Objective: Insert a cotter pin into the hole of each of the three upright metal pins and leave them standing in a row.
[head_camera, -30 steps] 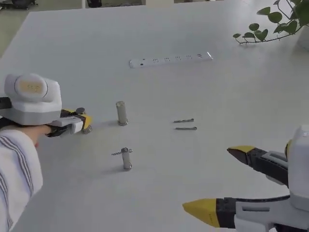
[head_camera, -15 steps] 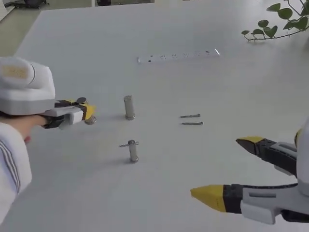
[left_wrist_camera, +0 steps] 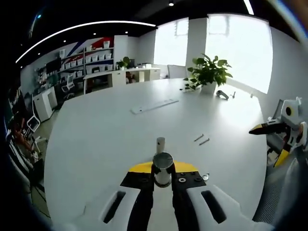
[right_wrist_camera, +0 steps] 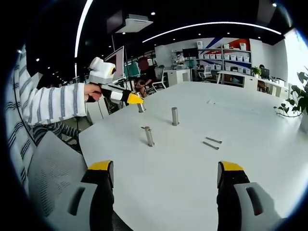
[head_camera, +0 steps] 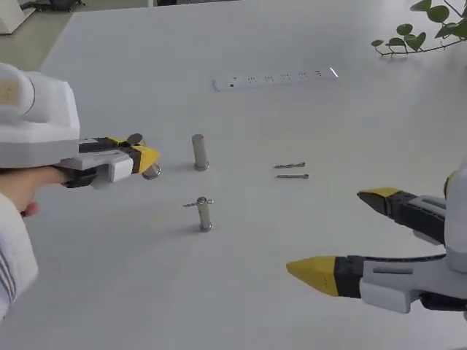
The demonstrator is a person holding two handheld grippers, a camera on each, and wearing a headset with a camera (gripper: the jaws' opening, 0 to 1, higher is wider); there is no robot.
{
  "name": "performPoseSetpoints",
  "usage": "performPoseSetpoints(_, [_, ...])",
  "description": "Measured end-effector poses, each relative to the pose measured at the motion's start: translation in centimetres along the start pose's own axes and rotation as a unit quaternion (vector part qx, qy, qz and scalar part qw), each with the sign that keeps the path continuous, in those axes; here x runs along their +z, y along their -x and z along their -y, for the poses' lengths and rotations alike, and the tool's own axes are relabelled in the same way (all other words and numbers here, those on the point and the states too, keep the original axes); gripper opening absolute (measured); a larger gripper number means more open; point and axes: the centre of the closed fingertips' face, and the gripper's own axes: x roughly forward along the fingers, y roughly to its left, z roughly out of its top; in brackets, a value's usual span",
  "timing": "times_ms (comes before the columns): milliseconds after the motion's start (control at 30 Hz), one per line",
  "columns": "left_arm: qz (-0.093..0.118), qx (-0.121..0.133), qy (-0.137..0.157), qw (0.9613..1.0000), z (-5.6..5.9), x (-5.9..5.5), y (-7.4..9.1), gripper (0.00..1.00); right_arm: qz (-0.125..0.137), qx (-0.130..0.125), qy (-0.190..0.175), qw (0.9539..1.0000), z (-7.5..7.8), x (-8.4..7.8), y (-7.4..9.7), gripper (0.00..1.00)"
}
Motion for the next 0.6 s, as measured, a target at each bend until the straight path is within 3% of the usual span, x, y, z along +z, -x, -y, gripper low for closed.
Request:
performPoseSetpoints(200, [0.005,-0.01,-0.009,0.9999,1.4,0.1,1.8,0.09,0.001,0.004,0.002,1.0,-0.3,-0.1,0.0,0.87])
performPoseSetpoints(300, [0.004,0.002,-0.042,0.9991,1.9,0.0,2.6,0.09,-0.001,0.006,0.0,1.0,-0.3,-0.2,-0.1,0.87])
performPoseSetpoints(600, [0.007,-0.016,-0.048,0.9987,4.4,-0.8,3.6,0.09,-0.004,0.007,-0.008,0.9999,-0.2,-0.7,-0.1,0.88])
